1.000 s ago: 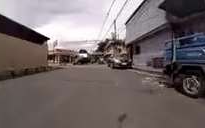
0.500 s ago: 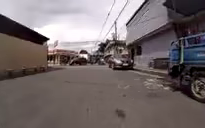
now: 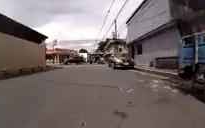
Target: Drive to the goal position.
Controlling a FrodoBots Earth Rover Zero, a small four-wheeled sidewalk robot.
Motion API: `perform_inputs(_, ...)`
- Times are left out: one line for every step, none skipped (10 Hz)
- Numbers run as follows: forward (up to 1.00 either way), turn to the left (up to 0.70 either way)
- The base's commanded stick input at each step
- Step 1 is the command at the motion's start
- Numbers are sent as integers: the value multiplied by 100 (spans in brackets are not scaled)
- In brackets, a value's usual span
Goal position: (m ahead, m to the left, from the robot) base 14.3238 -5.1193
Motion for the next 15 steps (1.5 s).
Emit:
perform_inputs(70,0)
perform_inputs(70,0)
perform_inputs(70,0)
perform_inputs(70,0)
perform_inputs(70,0)
perform_inputs(70,0)
perform_inputs(70,0)
perform_inputs(70,0)
perform_inputs(70,0)
perform_inputs(70,0)
perform_inputs(70,0)
perform_inputs(70,0)
perform_inputs(70,0)
perform_inputs(70,0)
perform_inputs(70,0)
